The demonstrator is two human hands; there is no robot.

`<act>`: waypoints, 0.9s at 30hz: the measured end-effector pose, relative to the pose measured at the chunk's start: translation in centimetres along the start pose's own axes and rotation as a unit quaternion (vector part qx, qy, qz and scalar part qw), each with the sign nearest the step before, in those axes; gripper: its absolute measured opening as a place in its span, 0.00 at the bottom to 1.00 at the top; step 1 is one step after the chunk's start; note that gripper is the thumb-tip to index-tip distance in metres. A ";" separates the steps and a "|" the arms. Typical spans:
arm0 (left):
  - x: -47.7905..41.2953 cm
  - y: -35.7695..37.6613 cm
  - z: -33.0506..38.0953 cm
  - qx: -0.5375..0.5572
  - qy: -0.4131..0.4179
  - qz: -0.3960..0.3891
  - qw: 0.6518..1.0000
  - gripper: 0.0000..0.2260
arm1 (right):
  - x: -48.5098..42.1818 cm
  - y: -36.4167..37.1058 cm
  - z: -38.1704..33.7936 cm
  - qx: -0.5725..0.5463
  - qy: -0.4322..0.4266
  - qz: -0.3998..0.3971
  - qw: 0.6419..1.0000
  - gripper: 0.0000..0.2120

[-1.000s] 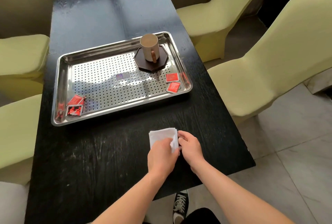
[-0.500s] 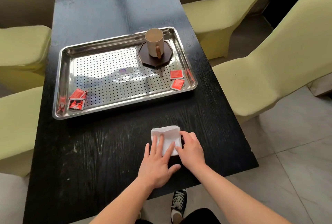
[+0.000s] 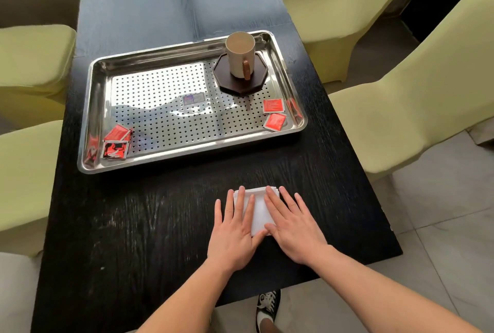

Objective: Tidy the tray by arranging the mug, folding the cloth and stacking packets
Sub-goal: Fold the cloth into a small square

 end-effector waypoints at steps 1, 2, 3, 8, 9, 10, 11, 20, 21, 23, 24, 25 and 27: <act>0.0 0.1 -0.1 -0.003 0.000 -0.001 1.000 0.37 | -0.1 0.2 0.1 0.006 0.002 -0.002 1.000 0.32; -0.1 0.0 -0.1 -0.006 0.001 -0.004 1.000 0.38 | -0.2 0.2 0.1 0.010 0.004 -0.006 1.000 0.32; 0.0 -0.1 0.0 -0.006 0.003 -0.009 1.000 0.38 | -0.1 0.2 0.0 0.010 0.004 -0.013 1.000 0.32; 0.3 -1.1 0.0 -0.003 -0.002 0.009 1.000 0.37 | 0.2 -0.8 -0.5 0.004 0.020 0.002 1.000 0.32; 0.4 -1.1 -0.1 -0.003 -0.002 0.009 1.000 0.38 | 0.3 -1.0 -0.6 0.002 0.027 0.004 1.000 0.32; 0.5 -1.0 -0.3 -0.005 -0.003 0.001 1.000 0.39 | 0.4 -1.0 -0.5 -0.001 0.036 -0.001 0.999 0.33; 0.6 -0.9 -0.5 -0.008 -0.006 -0.012 1.000 0.40 | 0.4 -0.9 -0.5 -0.006 0.047 -0.008 0.999 0.33; 2.0 -1.4 -2.1 -0.007 -0.057 -0.020 0.998 0.39 | 0.9 -3.1 -1.6 -0.108 0.118 0.070 0.985 0.30; 2.5 -1.4 -3.0 -0.011 -0.072 -0.017 0.997 0.39 | 1.3 -3.4 -1.6 -0.128 0.151 0.102 0.975 0.28; 3.8 -1.5 -5.1 -0.015 -0.111 -0.012 0.994 0.38 | 1.7 -3.5 -1.6 -0.182 0.223 0.129 0.949 0.25; 4.4 -1.5 -6.4 -0.012 -0.135 -0.010 0.991 0.37 | 1.6 -3.4 -1.6 -0.212 0.256 0.120 0.935 0.25; 4.9 -1.5 -7.7 -0.010 -0.159 -0.008 0.987 0.37 | 1.5 -3.3 -1.7 -0.232 0.282 0.107 0.925 0.26; 5.7 -1.6 -10.1 -0.008 -0.198 -0.004 0.980 0.37 | 0.9 -3.4 -2.0 -0.247 0.307 0.089 0.915 0.25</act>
Point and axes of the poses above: each hand's wrist, its own x-axis away from the middle knuckle, its own y-axis out of the palm, z = x × y, the point moved 4 cm from there along -x, towards the middle knuckle, and after that the axes turned 2 degrees about -z, right-handed, at the moved point
